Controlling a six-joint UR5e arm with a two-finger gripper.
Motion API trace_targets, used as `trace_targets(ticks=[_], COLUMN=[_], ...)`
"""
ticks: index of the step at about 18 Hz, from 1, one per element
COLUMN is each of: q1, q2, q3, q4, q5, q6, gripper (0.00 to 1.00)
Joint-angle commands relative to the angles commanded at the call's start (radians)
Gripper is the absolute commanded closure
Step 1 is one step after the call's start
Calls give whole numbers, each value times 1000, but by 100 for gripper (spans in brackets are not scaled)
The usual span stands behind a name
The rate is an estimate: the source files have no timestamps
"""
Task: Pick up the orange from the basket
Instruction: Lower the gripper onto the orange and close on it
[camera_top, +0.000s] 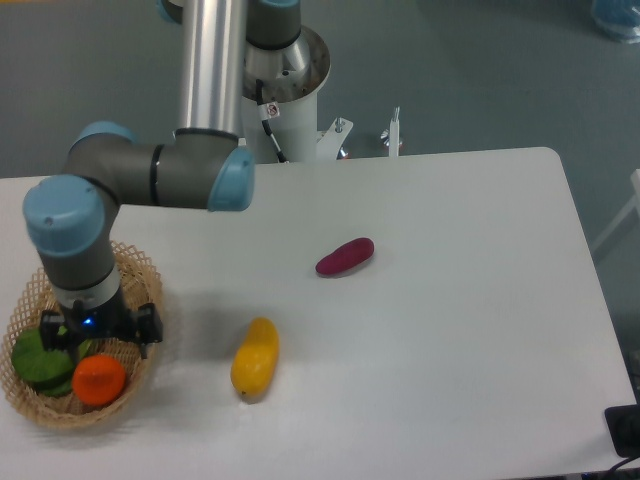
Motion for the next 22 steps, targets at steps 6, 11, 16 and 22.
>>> trace_targets(ticks=[6, 11, 16, 22], q1=[-5, -5, -5, -5], q2=[-11, -40, -75, -114], q3=[6, 12, 43, 54], q4=[-5, -5, -3, -3], q5=[-45, -37, -29, -25], q6=[-43, -45, -49, -49], gripper=[0, 0, 0, 0])
